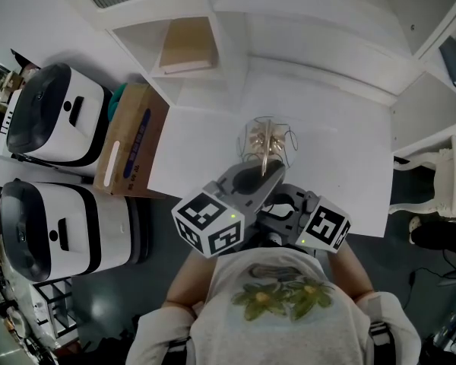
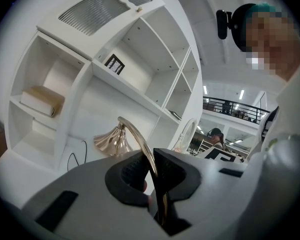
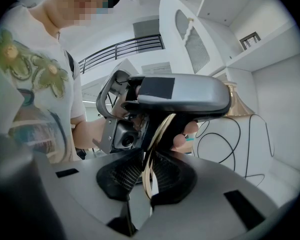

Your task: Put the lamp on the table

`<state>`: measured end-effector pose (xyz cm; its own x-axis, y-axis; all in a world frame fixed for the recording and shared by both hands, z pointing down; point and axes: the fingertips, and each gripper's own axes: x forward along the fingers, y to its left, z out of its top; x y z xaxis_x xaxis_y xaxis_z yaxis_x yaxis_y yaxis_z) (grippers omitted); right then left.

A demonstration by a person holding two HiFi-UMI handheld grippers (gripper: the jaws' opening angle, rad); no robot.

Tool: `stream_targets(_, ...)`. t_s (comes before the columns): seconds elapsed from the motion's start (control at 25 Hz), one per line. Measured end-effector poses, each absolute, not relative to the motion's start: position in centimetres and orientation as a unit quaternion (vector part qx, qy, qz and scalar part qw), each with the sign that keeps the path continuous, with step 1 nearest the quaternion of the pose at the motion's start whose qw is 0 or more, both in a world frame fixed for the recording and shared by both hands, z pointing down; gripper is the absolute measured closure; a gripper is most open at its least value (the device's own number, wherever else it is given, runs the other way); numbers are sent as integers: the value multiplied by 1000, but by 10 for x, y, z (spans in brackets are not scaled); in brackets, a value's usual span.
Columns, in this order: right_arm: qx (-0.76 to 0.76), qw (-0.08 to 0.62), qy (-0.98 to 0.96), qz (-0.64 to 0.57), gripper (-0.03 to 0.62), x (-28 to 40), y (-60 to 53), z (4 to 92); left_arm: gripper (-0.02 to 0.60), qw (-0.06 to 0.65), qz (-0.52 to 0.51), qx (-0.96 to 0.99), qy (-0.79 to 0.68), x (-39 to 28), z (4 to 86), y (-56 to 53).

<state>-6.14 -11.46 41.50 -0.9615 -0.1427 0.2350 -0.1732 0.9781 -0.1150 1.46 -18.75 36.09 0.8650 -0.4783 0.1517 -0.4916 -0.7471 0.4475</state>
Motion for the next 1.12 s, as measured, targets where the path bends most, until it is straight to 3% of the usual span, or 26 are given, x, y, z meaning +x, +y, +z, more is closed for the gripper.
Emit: stream_targets(1.12, 83, 119, -987, 68, 525, -65, -103, 421, 534, 223, 15, 940, -259, 12, 365, -172)
